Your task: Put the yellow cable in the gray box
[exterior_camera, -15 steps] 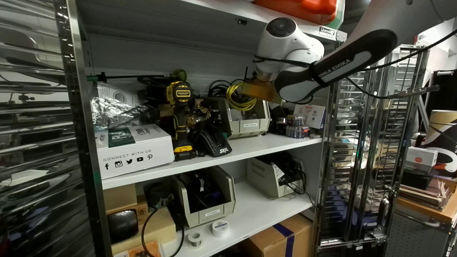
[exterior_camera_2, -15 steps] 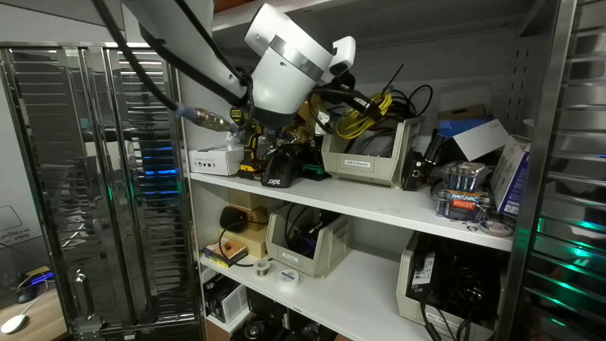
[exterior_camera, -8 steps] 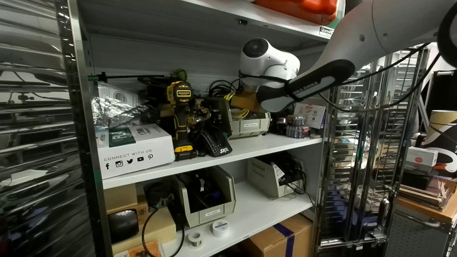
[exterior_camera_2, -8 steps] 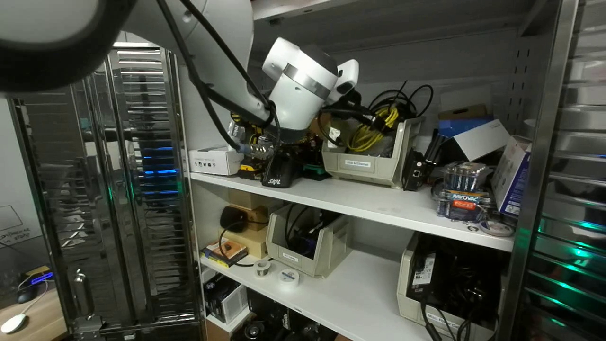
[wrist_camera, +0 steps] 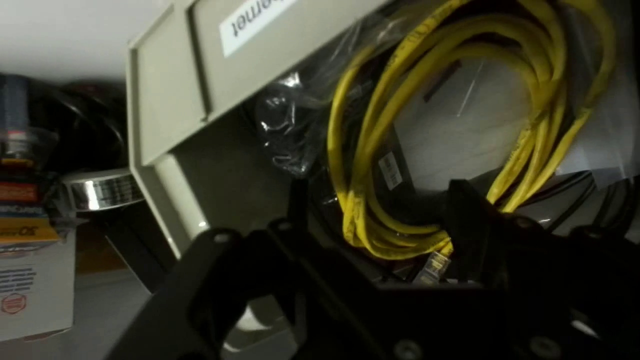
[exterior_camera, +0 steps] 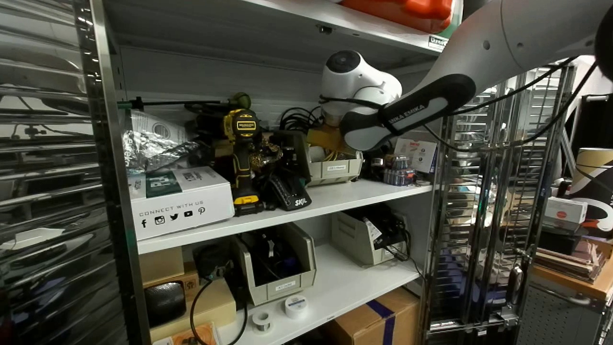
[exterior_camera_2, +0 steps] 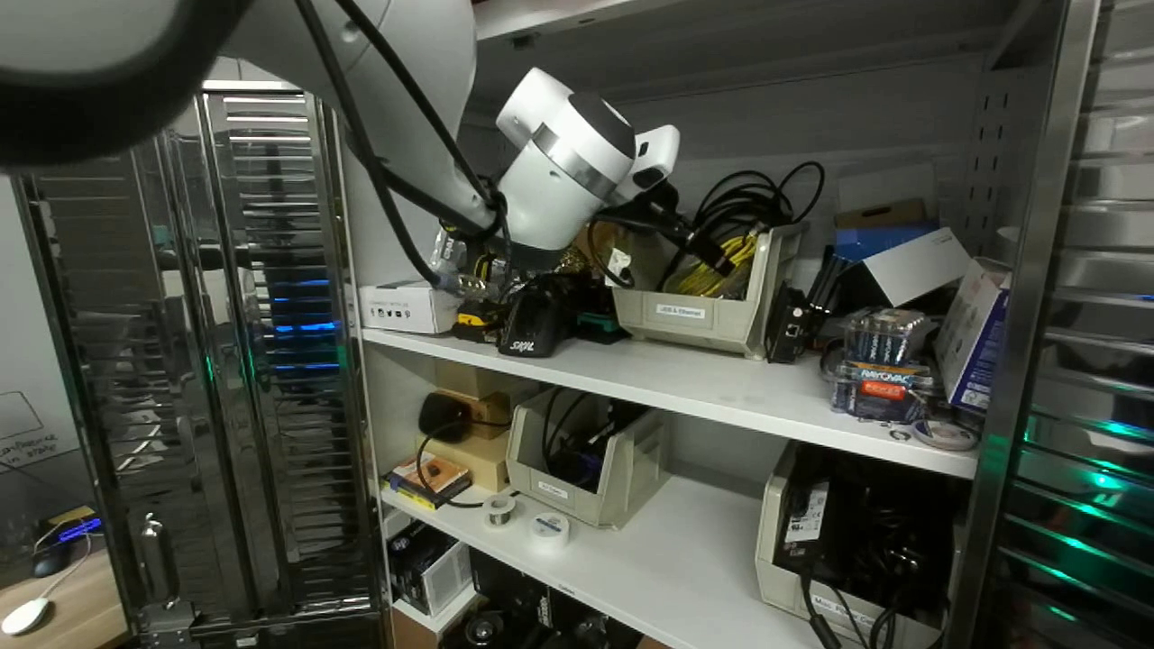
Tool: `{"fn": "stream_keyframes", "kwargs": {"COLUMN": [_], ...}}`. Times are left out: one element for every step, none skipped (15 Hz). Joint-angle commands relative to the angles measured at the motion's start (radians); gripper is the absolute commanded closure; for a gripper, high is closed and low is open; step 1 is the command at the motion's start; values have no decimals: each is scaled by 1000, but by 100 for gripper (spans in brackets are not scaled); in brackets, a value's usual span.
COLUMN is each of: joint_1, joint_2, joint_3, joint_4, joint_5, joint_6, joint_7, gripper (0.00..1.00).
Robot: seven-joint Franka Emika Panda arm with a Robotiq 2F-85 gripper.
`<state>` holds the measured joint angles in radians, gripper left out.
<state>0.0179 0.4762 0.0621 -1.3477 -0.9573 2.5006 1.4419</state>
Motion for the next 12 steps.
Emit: {"fn": "stream_keyframes", "kwargs": {"joint_1": [-23,-29,8,5,7,4,-4,-8,-14,-8,0,9], "joint_2": [-200,-235,-270,-306,-344,-382,-421,-459,-504,-552,-601,-649], "joint_3": [28,34,-13,-9,-12,-13,-4,-3,1,0,-2,-2], "joint_4": [-240,-291,-345,-400,-457,-516,-573,-631,-690,-748,-804,-849], "joint_5": [24,28,82,110,142,180,254,323,411,488,564,648], "joint_6": [6,4,1,-7,-29,-43,-50,-43,-23,-36,-40,-54], "joint_7": [-26,-41,-94,-132,-183,-237,-320,-392,-478,-552,-629,-710], "gripper": [1,0,0,0,0,0,0,0,0,0,0,0]}}
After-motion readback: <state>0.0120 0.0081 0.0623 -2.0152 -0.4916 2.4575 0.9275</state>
